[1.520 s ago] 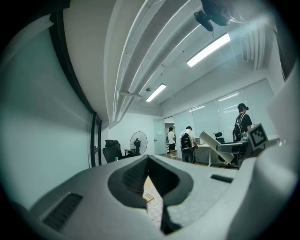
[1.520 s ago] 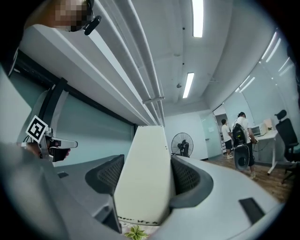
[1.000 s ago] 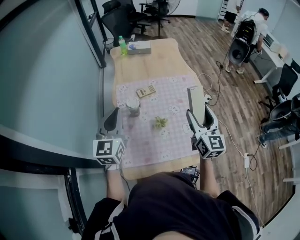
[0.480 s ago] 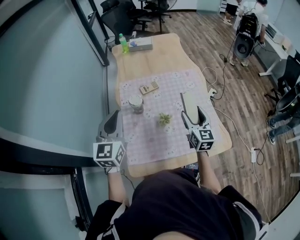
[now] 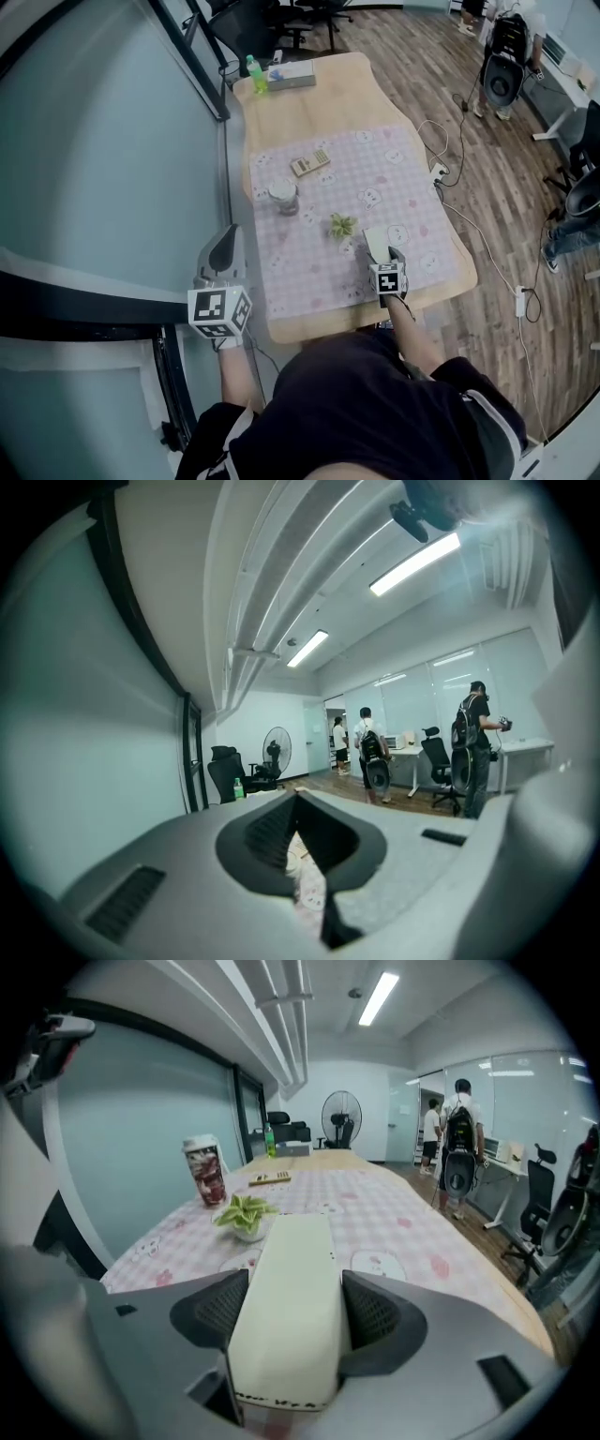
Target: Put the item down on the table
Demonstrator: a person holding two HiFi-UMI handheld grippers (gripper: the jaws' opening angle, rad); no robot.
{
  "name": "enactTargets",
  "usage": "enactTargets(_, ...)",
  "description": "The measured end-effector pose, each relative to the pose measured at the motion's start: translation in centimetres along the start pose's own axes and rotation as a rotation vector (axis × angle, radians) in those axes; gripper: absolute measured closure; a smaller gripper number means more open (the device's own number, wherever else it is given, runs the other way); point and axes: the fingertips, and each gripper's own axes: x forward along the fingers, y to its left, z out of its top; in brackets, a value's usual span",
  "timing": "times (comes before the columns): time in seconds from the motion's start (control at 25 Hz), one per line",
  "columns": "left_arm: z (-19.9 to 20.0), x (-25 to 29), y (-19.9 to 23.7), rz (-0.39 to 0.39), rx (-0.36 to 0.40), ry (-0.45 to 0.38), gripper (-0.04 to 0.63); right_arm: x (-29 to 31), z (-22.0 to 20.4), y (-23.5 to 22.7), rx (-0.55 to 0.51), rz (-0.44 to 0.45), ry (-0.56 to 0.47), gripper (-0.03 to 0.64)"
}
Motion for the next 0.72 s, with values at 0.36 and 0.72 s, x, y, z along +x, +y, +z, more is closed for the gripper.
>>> enactTargets(0.36,-0.9,-0.3,-0.3,-0.005,0.002,0.031,0.6,2.9,-3.6,0.3,0.027,-0.018,0.108,0.291)
enactTargets(0.72,-1.1,-0.6,-0.2,0.0,-0.002,0.04,0.6,3.3,-5.4,-0.3,0.044,-0.035,0.172,0.293)
